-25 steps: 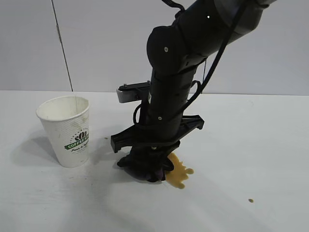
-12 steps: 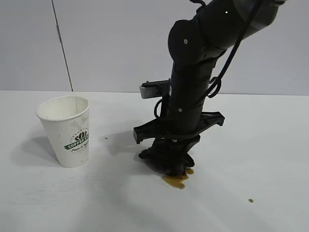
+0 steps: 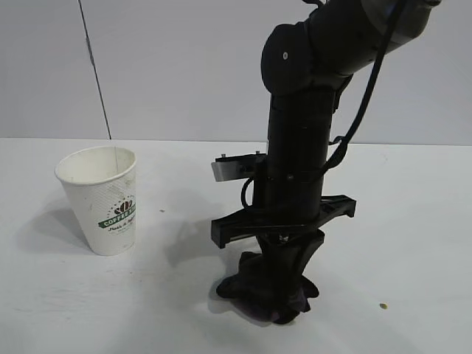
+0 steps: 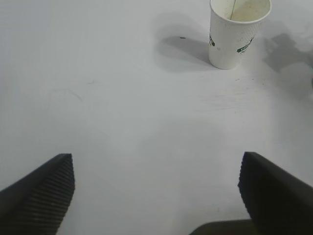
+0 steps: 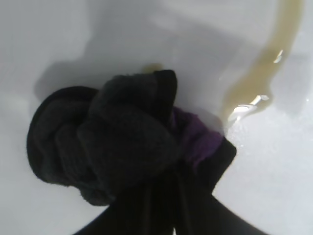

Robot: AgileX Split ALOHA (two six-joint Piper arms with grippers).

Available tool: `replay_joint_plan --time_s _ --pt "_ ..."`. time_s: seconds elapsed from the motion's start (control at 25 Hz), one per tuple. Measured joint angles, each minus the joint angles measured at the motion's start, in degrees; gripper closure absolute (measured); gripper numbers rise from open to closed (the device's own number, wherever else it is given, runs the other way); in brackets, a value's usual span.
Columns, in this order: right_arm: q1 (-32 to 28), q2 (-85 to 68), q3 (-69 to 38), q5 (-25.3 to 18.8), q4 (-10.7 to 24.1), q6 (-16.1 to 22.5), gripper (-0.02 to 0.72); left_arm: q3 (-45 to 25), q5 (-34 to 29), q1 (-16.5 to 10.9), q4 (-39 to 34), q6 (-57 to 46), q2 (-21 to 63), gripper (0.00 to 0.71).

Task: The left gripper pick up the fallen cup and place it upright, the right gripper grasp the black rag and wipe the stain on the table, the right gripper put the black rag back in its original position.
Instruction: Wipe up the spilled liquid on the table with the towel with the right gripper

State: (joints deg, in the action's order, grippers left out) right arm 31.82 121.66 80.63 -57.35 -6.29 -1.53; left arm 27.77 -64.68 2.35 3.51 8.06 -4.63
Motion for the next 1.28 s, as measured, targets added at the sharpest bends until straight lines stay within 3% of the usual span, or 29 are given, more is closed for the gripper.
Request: replay_joint_plan --time_s 0.12,0.28,0.44,0.56,0.68,0.84,0.96,1.12,1.2,1.28 --pt "0.06 -0.16 0.0 3.29 5.41 2.94 0.66 0.0 0.0 0.0 0.0 0.0 0.0 0.056" --pt "0.06 -0.28 0.0 11.93 14.8 13.12 0.66 0.0 0.0 0.0 0.0 0.0 0.0 0.056" --pt "-0.19 -0.02 0.0 17.07 17.16 16.12 0.66 0.0 0.0 0.0 0.0 0.0 0.0 0.056" --pt "-0.23 0.15 0.0 16.98 17.13 16.98 0.66 0.0 0.0 0.0 0.0 0.0 0.0 0.056" --pt "-0.23 0.15 0.08 14.53 14.81 16.16 0.66 0.0 0.0 0.0 0.0 0.0 0.0 0.056" --pt "-0.23 0.06 0.25 4.37 8.8 8.53 0.66 0.0 0.0 0.0 0.0 0.0 0.0 0.056" --pt "-0.23 0.03 0.19 -1.08 7.14 4.75 0.66 0.0 0.0 0.0 0.0 0.0 0.0 0.056" --pt "-0.23 0.03 0.08 1.6 11.06 6.43 0.66 0.0 0.0 0.0 0.0 0.0 0.0 0.056" --pt "-0.23 -0.01 0.08 5.3 14.91 9.68 0.661 0.0 0.0 0.0 0.0 0.0 0.0 0.056" --pt "-0.23 -0.01 0.08 8.99 20.99 13.19 0.661 0.0 0.0 0.0 0.0 0.0 0.0 0.056"
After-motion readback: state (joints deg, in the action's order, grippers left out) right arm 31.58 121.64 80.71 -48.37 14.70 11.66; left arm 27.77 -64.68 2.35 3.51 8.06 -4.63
